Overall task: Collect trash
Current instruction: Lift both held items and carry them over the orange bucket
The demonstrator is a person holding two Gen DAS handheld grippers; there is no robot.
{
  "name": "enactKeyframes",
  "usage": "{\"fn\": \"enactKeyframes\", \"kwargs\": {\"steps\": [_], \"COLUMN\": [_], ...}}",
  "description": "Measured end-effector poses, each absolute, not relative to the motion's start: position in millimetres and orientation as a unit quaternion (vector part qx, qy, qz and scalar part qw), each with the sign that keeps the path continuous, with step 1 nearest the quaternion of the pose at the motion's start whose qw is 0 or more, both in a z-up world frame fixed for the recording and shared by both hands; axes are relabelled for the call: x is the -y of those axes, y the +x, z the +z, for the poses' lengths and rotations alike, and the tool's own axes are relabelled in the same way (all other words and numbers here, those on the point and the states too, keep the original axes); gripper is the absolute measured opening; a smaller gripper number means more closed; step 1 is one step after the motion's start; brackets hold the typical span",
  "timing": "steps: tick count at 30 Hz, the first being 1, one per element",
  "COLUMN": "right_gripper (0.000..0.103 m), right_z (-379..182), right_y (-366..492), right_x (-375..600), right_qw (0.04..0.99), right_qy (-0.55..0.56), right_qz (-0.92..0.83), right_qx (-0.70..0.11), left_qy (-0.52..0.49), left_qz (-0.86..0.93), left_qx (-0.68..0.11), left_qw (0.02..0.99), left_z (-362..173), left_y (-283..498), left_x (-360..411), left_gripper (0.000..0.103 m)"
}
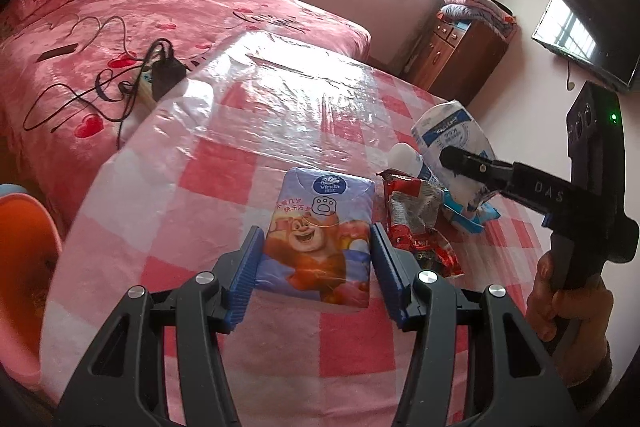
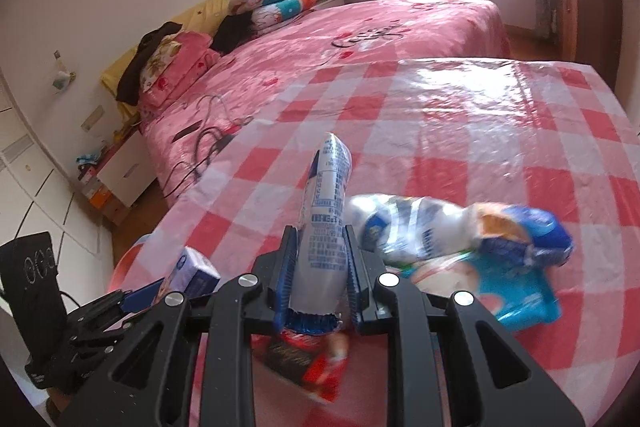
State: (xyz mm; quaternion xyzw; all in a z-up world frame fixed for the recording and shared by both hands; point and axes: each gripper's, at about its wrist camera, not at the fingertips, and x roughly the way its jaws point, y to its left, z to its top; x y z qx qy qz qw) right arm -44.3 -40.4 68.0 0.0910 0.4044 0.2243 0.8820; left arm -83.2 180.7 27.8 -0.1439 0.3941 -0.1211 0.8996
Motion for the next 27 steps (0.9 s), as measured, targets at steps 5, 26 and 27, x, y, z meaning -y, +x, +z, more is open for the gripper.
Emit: {"fn": "enactKeyframes", "kwargs": {"steps": [5,26,27], "right_gripper": [0.024,0.024,0.024], "right_z": [72,77,75], "right_y": [-58,-96,-98], "right_x": [11,-184,-195], "right_qw": [0.876,0.801,0.795], "right_qy": [0.079,0.002,-0.003], "right_qz": [0.247,0.408,0.416], "right_qx": [-0.407,-0.439,-0.441], "left_qy": [-0.155,-0.231,-0.236], "left_qz": [-0.113,0.047,0.06], "left_qx": [-0.385,-0.364,-0.365], "left_qw": [0.903,0.901,0.899], "left_z": [32,13,10], "left_y": [-97,-166,-170], "left_x": [-198,-355,-364], "left_gripper": [0.055,0.055,0.055]}}
